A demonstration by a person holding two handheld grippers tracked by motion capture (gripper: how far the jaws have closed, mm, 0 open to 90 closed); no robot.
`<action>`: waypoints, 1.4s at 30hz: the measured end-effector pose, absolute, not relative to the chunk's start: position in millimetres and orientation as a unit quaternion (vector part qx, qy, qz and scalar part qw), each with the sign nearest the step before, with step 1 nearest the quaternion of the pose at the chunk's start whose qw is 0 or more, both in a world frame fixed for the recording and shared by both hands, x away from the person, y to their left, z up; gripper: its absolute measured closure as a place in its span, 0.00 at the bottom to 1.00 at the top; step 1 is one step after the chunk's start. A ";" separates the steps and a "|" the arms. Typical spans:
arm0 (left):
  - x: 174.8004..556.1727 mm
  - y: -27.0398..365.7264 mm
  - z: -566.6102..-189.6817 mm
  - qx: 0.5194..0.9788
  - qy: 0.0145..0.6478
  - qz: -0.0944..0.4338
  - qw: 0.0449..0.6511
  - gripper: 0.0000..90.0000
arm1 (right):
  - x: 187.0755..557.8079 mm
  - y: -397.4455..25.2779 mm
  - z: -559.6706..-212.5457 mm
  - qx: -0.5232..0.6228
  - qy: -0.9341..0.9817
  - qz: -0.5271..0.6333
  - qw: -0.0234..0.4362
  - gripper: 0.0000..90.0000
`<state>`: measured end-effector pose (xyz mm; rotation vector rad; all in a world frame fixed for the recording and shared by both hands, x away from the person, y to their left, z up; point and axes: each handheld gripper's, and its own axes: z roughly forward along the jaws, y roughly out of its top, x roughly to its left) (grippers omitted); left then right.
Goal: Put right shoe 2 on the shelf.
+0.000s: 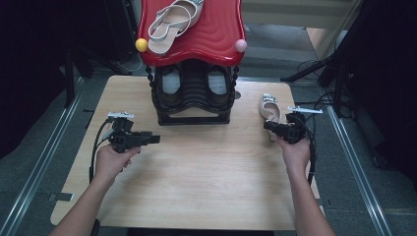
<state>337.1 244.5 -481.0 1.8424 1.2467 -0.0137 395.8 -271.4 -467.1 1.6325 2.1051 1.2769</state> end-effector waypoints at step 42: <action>324.5 257.3 -481.1 0.733 0.514 0.000 0.445 0.50 | 472.5 -277.2 -480.3 0.608 0.689 0.381 0.105 0.76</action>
